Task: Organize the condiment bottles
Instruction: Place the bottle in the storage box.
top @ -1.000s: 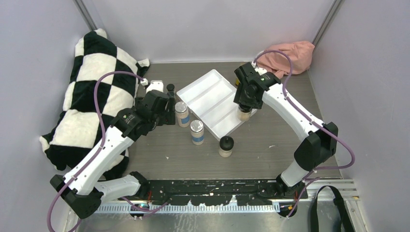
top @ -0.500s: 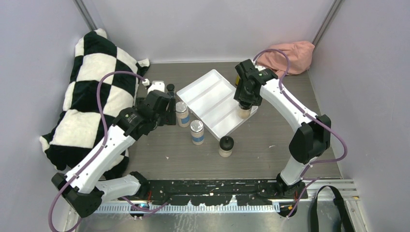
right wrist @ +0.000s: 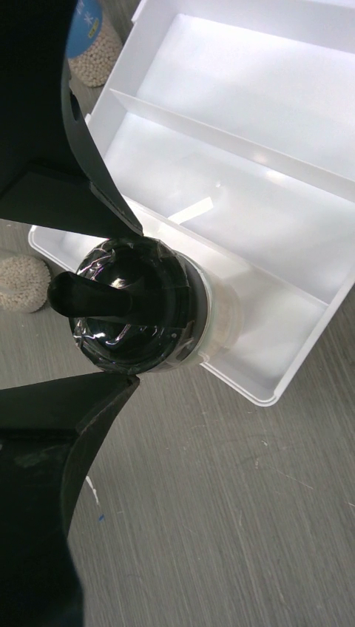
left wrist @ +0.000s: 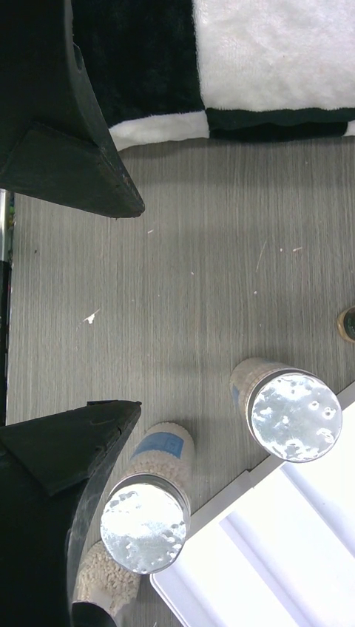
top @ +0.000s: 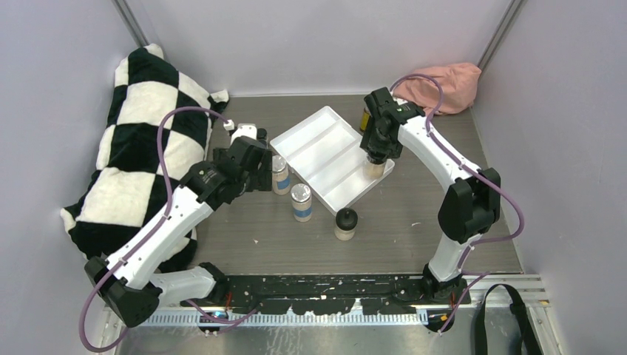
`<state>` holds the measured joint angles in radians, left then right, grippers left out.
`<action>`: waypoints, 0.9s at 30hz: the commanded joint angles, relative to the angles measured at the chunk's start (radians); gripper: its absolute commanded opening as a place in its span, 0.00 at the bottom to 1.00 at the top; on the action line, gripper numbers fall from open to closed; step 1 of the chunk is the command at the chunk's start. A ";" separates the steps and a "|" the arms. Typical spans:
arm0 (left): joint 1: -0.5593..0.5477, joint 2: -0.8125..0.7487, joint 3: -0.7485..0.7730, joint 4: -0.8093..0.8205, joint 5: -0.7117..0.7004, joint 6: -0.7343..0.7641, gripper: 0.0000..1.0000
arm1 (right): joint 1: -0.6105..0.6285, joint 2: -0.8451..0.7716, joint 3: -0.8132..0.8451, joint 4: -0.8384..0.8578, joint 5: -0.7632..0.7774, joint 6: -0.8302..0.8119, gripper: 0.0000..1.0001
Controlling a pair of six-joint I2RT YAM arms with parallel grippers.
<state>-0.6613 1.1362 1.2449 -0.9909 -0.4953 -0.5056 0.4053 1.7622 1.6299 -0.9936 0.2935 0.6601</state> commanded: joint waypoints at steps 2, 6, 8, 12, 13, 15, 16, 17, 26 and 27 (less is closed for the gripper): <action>-0.003 0.011 0.004 0.035 -0.004 0.019 0.94 | -0.017 0.011 0.061 0.051 -0.019 -0.023 0.01; -0.002 0.020 0.003 0.040 -0.006 0.021 0.94 | -0.020 0.031 0.071 0.054 -0.025 -0.024 0.01; -0.002 0.024 0.000 0.043 -0.006 0.022 0.94 | -0.022 0.039 0.071 0.058 -0.026 -0.021 0.01; -0.002 0.026 -0.008 0.049 -0.009 0.027 0.94 | -0.022 0.056 0.066 0.066 -0.028 -0.022 0.01; -0.001 0.026 -0.010 0.050 -0.009 0.029 0.94 | -0.022 0.058 0.065 0.068 -0.028 -0.022 0.01; -0.002 0.028 -0.013 0.052 -0.009 0.031 0.94 | -0.022 0.065 0.065 0.069 -0.025 -0.022 0.01; -0.003 0.028 -0.015 0.052 -0.010 0.033 0.94 | -0.022 0.069 0.064 0.069 -0.024 -0.022 0.01; -0.001 0.028 -0.016 0.052 -0.011 0.034 0.94 | -0.023 0.070 0.064 0.071 -0.021 -0.022 0.01; -0.002 0.021 -0.030 0.062 -0.013 0.041 0.94 | -0.024 0.083 0.055 0.081 -0.006 -0.025 0.01; -0.001 0.022 -0.031 0.063 -0.012 0.039 0.94 | -0.024 0.082 0.051 0.082 -0.005 -0.025 0.01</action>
<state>-0.6613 1.1637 1.2160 -0.9733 -0.4961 -0.4824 0.3840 1.8595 1.6474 -0.9493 0.2680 0.6502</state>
